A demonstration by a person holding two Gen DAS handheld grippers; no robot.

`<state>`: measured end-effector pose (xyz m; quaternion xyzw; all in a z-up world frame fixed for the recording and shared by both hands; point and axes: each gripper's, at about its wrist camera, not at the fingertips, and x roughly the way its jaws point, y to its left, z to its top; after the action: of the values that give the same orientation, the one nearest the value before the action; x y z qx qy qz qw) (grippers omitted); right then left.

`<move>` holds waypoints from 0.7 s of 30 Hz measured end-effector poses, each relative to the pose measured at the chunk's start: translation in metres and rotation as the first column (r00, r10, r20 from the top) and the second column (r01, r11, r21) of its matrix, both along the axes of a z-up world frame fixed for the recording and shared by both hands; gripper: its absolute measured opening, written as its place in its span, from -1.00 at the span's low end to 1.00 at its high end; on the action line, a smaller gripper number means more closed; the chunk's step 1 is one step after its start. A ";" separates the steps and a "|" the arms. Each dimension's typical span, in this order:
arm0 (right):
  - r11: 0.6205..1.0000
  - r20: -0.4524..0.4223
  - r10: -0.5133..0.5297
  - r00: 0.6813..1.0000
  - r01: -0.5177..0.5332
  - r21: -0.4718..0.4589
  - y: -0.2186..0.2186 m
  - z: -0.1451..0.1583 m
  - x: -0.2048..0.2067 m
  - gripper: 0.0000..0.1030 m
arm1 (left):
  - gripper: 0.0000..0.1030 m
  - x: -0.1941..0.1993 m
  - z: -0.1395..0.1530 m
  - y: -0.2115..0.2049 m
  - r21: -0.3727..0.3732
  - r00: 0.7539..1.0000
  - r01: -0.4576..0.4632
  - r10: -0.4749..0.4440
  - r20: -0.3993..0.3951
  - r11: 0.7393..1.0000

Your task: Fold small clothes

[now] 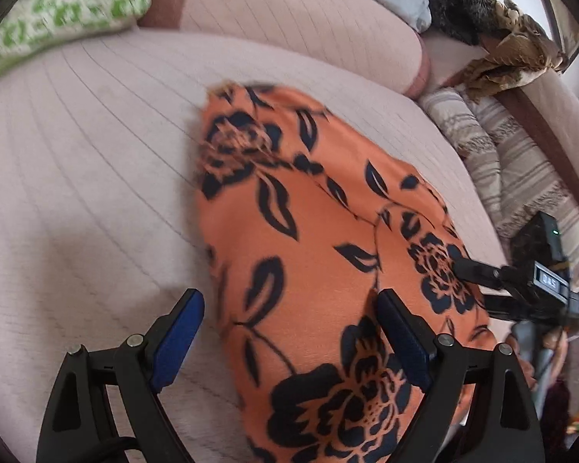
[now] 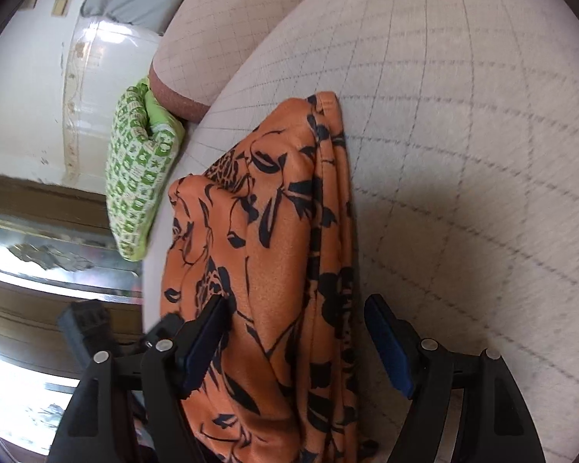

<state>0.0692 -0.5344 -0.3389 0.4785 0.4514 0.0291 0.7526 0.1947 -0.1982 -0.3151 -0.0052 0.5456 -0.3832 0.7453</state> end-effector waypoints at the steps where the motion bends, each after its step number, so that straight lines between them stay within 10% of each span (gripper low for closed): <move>1: 1.000 0.006 0.002 1.000 -0.002 0.015 0.001 -0.002 0.002 0.50 | 0.76 0.000 -0.004 -0.002 -0.010 1.000 0.010 -0.010 -0.029 1.000; 12: 0.994 0.062 0.050 0.997 -0.056 0.094 0.026 -0.012 0.030 0.44 | 0.65 0.001 -0.006 -0.001 -0.046 0.999 0.013 -0.014 -0.029 0.999; 21: 0.998 0.088 0.070 0.994 -0.070 0.000 0.049 0.007 0.033 0.17 | 0.12 -0.006 0.006 -0.001 -0.045 0.999 0.013 -0.011 0.036 0.999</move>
<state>0.1023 -0.4851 -0.3323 0.4618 0.4342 0.0774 0.7695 0.1883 -0.1987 -0.3087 -0.0117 0.5234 -0.3999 0.7524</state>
